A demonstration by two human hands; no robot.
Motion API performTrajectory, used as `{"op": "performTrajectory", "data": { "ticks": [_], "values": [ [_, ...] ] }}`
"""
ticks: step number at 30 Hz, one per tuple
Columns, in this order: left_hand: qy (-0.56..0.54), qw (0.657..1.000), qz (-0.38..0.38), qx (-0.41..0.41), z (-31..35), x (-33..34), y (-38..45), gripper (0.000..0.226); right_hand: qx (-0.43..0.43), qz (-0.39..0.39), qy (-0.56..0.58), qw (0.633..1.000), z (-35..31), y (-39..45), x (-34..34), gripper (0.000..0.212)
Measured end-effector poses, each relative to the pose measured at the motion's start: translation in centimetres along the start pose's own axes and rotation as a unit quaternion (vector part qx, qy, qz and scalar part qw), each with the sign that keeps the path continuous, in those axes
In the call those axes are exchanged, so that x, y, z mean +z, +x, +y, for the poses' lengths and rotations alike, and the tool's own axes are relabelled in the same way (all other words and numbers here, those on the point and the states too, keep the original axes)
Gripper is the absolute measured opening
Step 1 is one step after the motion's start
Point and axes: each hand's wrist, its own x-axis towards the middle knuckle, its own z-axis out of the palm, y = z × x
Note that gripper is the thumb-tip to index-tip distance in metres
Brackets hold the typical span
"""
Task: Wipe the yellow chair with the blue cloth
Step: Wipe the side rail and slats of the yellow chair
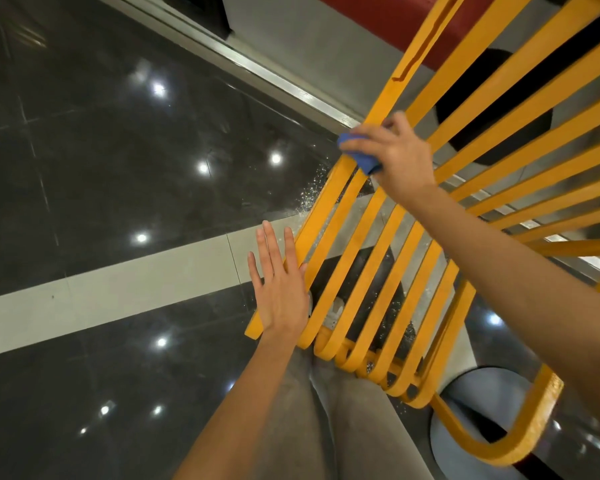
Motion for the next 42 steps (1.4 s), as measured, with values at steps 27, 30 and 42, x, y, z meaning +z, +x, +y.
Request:
{"op": "performTrajectory", "data": {
  "ticks": [27,30,42],
  "values": [
    [-0.054,0.998,-0.014,-0.027,-1.8,0.4,-2.2,0.060,0.083,0.018,0.234,0.969,-15.3,-12.2,3.6,0.052],
    [-0.067,0.996,-0.028,-0.052,-2.6,1.2,-4.4,0.057,0.049,-0.007,0.233,0.971,-14.4,-12.7,3.1,0.050],
    [-0.102,0.992,-0.037,-0.062,-2.6,1.7,-4.6,0.053,0.116,0.013,0.215,0.970,-16.0,-11.5,3.7,0.060]
  ]
}}
